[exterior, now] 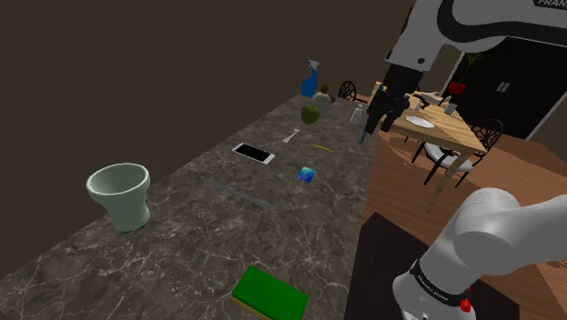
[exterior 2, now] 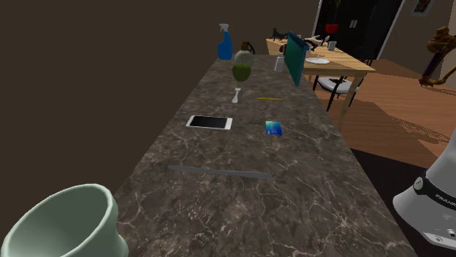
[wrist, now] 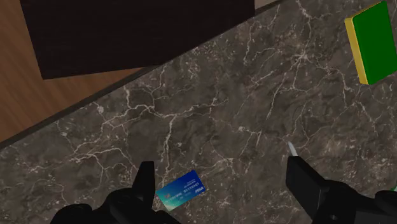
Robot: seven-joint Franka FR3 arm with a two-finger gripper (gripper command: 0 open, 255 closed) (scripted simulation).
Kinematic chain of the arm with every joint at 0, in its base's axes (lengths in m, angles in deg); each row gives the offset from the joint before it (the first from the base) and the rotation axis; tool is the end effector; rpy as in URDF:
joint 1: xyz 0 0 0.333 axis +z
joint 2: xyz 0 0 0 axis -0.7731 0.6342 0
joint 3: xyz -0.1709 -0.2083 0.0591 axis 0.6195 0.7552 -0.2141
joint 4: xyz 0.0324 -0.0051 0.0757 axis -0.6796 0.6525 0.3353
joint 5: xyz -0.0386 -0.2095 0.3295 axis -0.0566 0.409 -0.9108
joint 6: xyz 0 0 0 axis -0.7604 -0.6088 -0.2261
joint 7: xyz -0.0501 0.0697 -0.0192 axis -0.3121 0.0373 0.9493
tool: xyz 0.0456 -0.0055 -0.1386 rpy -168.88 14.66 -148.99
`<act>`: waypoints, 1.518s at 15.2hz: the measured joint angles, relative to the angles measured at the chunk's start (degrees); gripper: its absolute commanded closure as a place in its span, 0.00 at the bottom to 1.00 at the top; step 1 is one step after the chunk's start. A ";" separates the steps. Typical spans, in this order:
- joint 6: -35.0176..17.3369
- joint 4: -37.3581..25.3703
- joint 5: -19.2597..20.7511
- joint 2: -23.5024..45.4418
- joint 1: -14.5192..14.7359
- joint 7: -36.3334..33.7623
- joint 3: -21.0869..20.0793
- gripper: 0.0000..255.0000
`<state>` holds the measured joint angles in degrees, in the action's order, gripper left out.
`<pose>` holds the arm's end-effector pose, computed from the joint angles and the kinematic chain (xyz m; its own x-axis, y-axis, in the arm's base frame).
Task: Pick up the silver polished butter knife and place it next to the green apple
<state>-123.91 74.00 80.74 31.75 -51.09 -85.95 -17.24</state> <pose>0.3315 -0.0034 0.5210 0.9945 -0.1040 -0.0097 -0.1042 -0.9828 -0.1527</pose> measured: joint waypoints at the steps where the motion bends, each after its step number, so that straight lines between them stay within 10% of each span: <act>1: 0.00 0.00 0.00 0.00 0.00 0.00 0.00 0.00; 23: -24.13 -13.50 2.26 39.12 8.68 -1.70 -14.22 0.00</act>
<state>-148.04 60.50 83.00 70.87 -42.41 -87.65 -31.45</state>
